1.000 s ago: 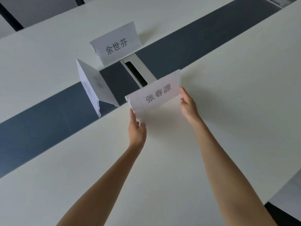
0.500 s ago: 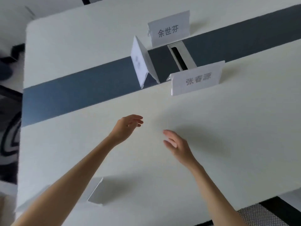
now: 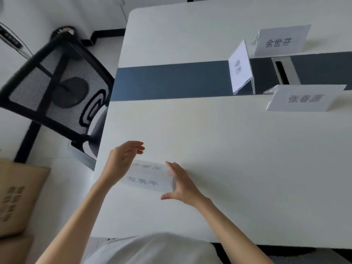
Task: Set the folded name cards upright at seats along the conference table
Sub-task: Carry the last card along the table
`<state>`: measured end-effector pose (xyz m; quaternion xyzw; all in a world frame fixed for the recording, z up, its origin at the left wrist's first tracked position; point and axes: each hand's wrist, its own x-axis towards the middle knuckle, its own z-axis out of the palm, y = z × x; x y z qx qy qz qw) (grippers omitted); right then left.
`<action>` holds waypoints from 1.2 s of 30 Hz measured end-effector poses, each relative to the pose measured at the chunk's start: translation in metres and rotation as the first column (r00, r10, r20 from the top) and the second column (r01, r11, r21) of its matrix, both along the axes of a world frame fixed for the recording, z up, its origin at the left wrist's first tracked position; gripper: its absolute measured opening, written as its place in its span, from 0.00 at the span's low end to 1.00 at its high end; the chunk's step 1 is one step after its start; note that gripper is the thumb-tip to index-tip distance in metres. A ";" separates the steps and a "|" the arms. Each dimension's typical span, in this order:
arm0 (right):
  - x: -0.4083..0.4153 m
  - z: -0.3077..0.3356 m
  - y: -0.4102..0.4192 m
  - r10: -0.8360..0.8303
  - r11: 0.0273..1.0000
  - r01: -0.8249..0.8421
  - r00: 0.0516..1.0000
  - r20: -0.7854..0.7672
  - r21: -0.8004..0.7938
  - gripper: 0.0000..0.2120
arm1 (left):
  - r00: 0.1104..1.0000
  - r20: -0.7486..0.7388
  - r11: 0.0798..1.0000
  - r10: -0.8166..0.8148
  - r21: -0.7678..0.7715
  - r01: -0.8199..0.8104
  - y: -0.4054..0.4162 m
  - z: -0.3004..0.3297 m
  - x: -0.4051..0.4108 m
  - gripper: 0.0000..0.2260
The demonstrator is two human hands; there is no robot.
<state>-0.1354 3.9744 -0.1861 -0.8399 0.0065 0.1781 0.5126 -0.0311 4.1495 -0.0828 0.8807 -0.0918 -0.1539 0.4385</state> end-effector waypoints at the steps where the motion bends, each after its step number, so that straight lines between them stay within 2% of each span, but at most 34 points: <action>1: 0.002 -0.002 0.007 -0.037 0.999 0.037 0.999 0.001 -0.010 0.47 | 1.000 0.006 1.000 0.015 -0.028 -0.015 0.011 0.001 -0.004 0.16; 4: 0.001 -0.008 0.020 -0.208 0.977 0.209 0.978 0.030 -0.037 0.37 | 0.999 0.025 0.995 0.043 -0.091 -0.041 0.042 0.001 -0.013 0.16; 7: -0.010 -0.010 0.034 -0.306 0.949 0.310 0.949 0.074 -0.050 0.30 | 0.999 0.004 0.989 0.039 -0.140 -0.038 0.073 -0.006 -0.016 0.17; 9: -0.021 -0.006 0.050 -0.383 0.920 0.388 0.920 0.089 -0.058 0.29 | 1.000 -0.022 0.987 -0.006 -0.159 0.002 0.093 -0.014 -0.015 0.17; 13: -0.049 0.004 0.105 -0.576 0.813 0.581 0.811 0.106 -0.028 0.35 | 0.978 -0.080 0.961 -0.191 -0.217 0.170 0.124 -0.025 -0.012 0.16; 15: -0.067 0.010 0.136 -0.690 0.720 0.694 0.716 0.104 -0.008 0.33 | 0.941 -0.109 0.930 -0.320 -0.229 0.289 0.137 -0.029 -0.011 0.15; 19: -0.110 0.024 0.198 -0.878 0.479 0.877 0.479 0.024 0.033 0.21 | 0.810 -0.145 0.817 -0.568 -0.215 0.534 0.159 -0.030 -0.019 0.15; 22: -0.137 0.032 0.238 -0.961 0.265 0.960 0.272 -0.060 0.094 0.12 | 0.719 -0.161 0.735 -0.676 -0.213 0.643 0.170 -0.032 -0.032 0.13; 24: -0.156 0.036 0.258 -0.988 0.116 0.988 0.125 -0.094 0.099 0.12 | 0.678 -0.169 0.698 -0.716 -0.222 0.681 0.174 -0.036 -0.044 0.12; 25: -0.167 0.036 0.269 -0.992 0.035 0.994 0.047 -0.115 0.105 0.11 | 0.662 -0.180 0.685 -0.728 -0.227 0.692 0.175 -0.039 -0.051 0.13; 28: -0.199 0.034 0.299 -0.985 -0.125 0.985 -0.109 -0.132 0.119 0.27 | 0.617 -0.227 0.657 -0.754 -0.228 0.719 0.176 -0.048 -0.077 0.15; 30: -0.223 0.035 0.319 -0.963 -0.235 0.967 -0.218 -0.159 0.097 0.32 | 0.577 -0.260 0.629 -0.774 -0.221 0.745 0.177 -0.054 -0.096 0.16; 33: -0.261 0.039 0.353 -0.922 -0.368 0.929 -0.358 -0.148 0.047 0.28 | 0.449 -0.293 0.517 -0.844 -0.224 0.826 0.172 -0.063 -0.128 0.14; 36: -0.295 0.036 0.391 -0.835 -0.538 0.843 -0.534 -0.134 -0.004 0.18 | 0.288 -0.319 0.364 -0.903 -0.212 0.907 0.163 -0.069 -0.161 0.12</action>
